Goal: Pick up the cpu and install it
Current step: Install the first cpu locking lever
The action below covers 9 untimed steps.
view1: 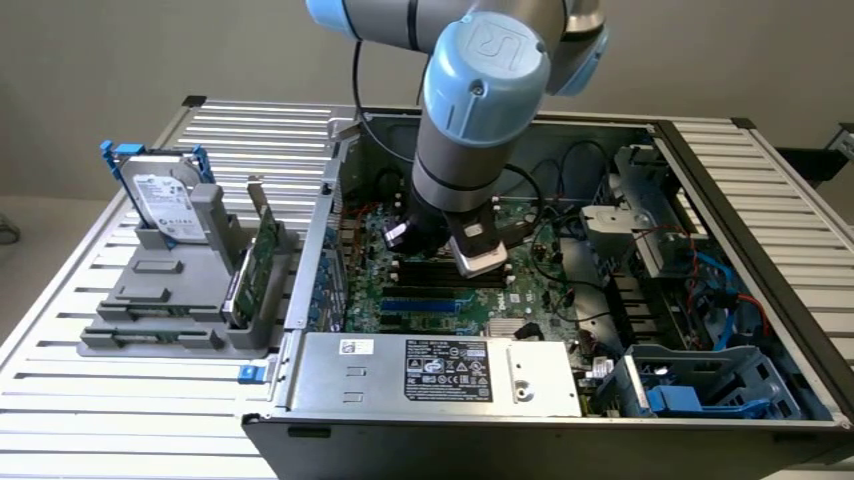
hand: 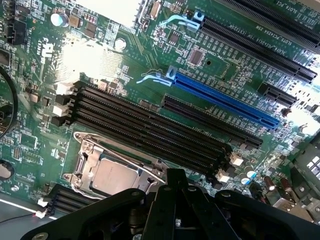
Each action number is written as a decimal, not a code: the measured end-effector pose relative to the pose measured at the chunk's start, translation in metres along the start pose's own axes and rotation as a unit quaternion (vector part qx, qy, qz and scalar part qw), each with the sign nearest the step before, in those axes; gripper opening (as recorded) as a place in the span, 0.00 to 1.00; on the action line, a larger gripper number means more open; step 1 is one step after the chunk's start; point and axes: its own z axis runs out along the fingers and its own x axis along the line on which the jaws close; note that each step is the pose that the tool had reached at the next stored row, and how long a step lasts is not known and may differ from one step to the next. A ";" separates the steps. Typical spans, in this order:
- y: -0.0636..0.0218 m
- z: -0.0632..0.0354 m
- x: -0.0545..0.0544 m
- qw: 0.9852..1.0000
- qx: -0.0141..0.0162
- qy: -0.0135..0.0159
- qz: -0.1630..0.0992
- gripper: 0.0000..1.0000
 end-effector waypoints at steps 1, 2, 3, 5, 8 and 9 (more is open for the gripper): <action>-0.0002 0.0006 0.000 1.000 0.000 0.000 0.000 0.11; -0.0006 0.0016 0.000 1.000 0.000 0.000 0.000 0.11; -0.0008 0.0023 0.000 1.000 0.000 0.000 0.000 0.11; -0.0013 0.0032 0.000 1.000 0.000 -0.001 0.000 0.11; -0.0028 0.0049 0.001 1.000 -0.001 -0.002 0.001 0.11; -0.0035 0.0057 0.001 1.000 -0.001 -0.003 0.001 0.11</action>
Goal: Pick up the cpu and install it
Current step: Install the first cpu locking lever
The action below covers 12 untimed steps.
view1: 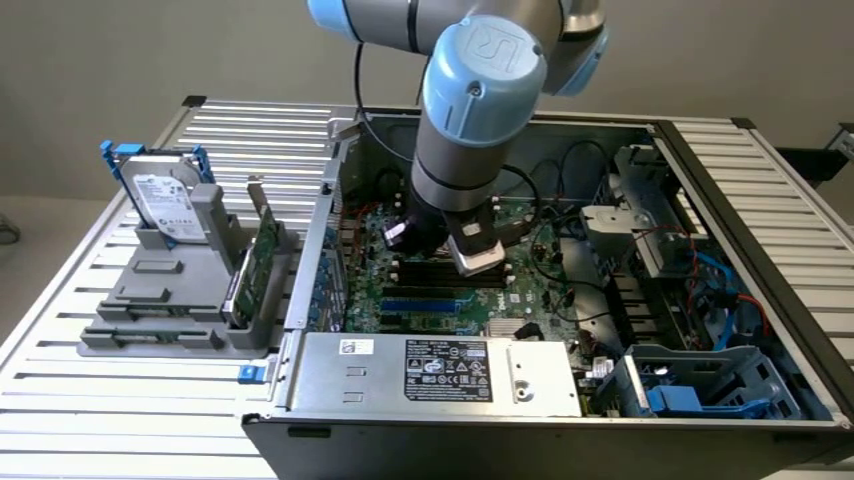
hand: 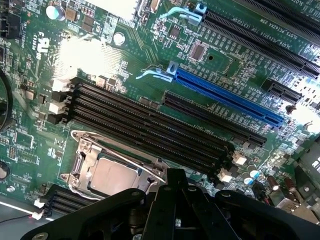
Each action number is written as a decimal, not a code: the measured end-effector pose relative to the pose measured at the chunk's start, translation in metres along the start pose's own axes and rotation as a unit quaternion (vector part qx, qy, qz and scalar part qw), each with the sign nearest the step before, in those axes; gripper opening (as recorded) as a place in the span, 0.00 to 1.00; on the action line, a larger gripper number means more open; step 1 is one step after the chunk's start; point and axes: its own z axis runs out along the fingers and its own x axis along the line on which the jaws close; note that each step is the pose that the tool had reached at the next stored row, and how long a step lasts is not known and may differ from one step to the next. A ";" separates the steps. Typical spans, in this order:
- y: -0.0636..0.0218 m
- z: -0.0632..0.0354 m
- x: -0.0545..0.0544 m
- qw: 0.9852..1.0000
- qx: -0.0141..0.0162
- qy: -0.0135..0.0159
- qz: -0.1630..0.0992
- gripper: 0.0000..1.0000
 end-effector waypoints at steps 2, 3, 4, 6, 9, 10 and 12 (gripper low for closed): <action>-0.0016 0.0018 0.000 1.000 -0.001 -0.001 0.000 0.11; -0.0023 0.0026 0.001 1.000 -0.001 -0.002 0.000 0.11; -0.0028 0.0034 0.001 1.000 -0.002 -0.002 0.001 0.11; -0.0031 0.0046 0.001 1.000 -0.004 -0.004 0.001 0.11; -0.0036 0.0057 0.001 1.000 -0.008 -0.006 0.002 0.11; -0.0038 0.0060 0.001 1.000 -0.009 -0.007 0.002 0.11; -0.0040 0.0064 0.001 1.000 -0.010 -0.008 0.002 0.11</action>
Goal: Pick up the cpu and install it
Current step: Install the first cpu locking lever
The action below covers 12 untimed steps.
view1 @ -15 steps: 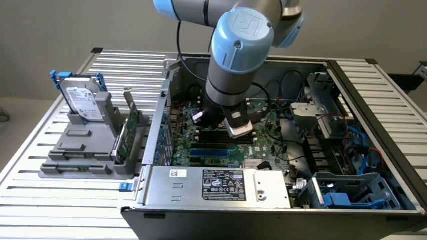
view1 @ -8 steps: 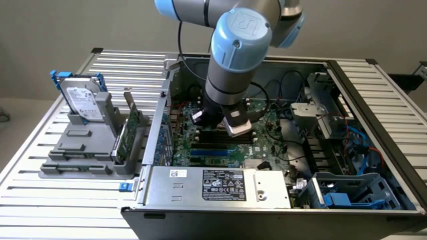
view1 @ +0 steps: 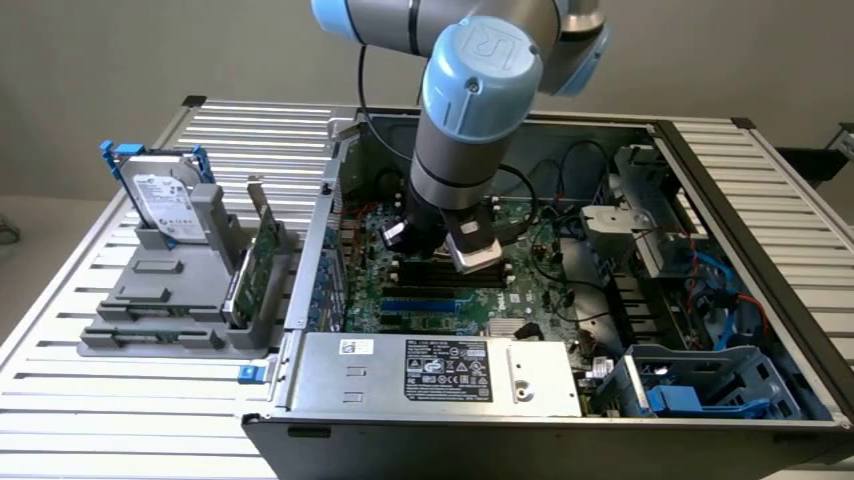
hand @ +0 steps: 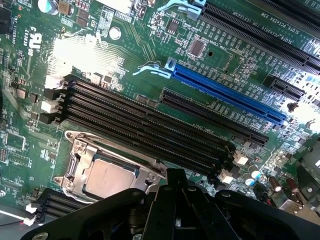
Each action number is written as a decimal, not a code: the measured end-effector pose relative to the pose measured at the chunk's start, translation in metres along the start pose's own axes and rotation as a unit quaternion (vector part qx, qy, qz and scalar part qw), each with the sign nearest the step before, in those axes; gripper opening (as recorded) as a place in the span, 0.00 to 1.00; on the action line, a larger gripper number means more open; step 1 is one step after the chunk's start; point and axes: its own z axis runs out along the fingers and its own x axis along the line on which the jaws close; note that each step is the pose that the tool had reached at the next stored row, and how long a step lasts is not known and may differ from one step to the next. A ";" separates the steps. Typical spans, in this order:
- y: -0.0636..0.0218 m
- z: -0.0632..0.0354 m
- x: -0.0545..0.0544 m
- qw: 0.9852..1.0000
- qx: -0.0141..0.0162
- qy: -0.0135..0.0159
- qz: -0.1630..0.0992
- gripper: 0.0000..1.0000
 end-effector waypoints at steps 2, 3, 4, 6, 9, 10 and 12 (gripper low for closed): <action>-0.0004 0.0003 0.000 1.000 -0.001 -0.001 0.000 0.11; -0.0006 0.0006 0.000 1.000 -0.001 -0.001 0.000 0.11; -0.0009 0.0009 0.000 1.000 -0.001 -0.001 0.000 0.11; -0.0015 0.0017 0.001 1.000 -0.001 -0.001 0.000 0.11; -0.0020 0.0033 0.001 1.000 -0.002 -0.001 0.000 0.11; -0.0021 0.0038 0.001 1.000 -0.002 -0.001 0.000 0.11; -0.0023 0.0051 0.001 1.000 -0.002 -0.001 0.000 0.11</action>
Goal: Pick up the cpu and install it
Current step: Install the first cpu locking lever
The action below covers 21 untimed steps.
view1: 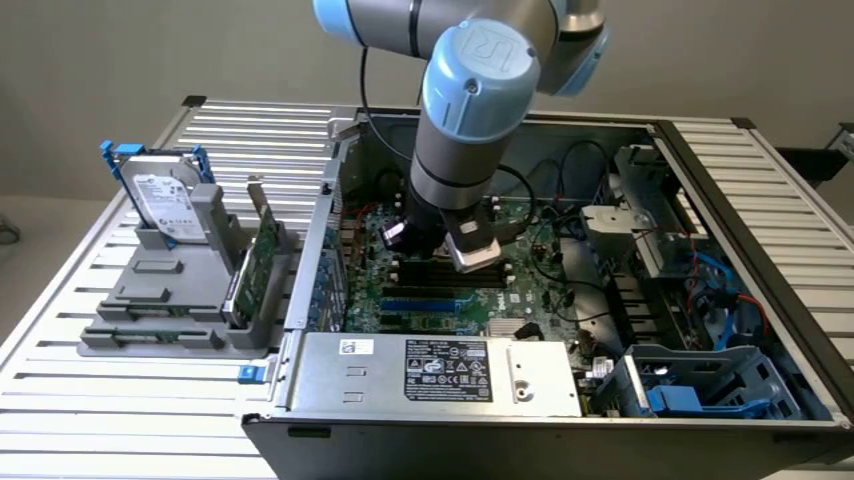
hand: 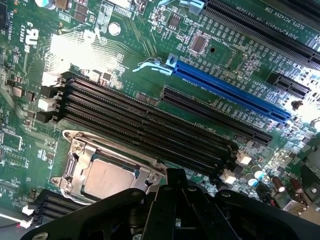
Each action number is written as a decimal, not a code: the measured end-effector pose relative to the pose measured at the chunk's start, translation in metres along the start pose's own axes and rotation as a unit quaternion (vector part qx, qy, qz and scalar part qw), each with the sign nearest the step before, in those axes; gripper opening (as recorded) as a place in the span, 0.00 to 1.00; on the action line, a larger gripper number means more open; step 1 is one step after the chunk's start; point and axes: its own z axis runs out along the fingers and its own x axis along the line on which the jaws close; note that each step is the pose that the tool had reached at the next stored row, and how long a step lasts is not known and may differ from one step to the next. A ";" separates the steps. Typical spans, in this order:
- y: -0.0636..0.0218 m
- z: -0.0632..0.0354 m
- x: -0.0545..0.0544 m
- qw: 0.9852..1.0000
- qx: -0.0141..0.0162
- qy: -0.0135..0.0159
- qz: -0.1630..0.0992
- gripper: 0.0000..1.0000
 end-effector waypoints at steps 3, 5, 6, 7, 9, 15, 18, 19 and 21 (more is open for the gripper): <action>-0.0002 0.0015 0.000 1.000 0.000 0.000 0.000 0.11; -0.0005 0.0023 0.000 1.000 0.000 0.000 0.000 0.11; -0.0007 0.0028 0.001 1.000 0.000 0.000 0.000 0.11; -0.0009 0.0033 0.001 1.000 0.000 0.000 0.000 0.11; -0.0010 0.0042 0.001 1.000 -0.001 -0.001 0.000 0.11; -0.0019 0.0069 0.001 1.000 -0.003 -0.003 0.001 0.11; -0.0025 0.0080 0.002 1.000 -0.004 -0.004 0.001 0.11; -0.0028 0.0085 0.002 1.000 -0.004 -0.005 0.001 0.11; -0.0033 0.0092 0.002 1.000 -0.005 -0.005 0.002 0.11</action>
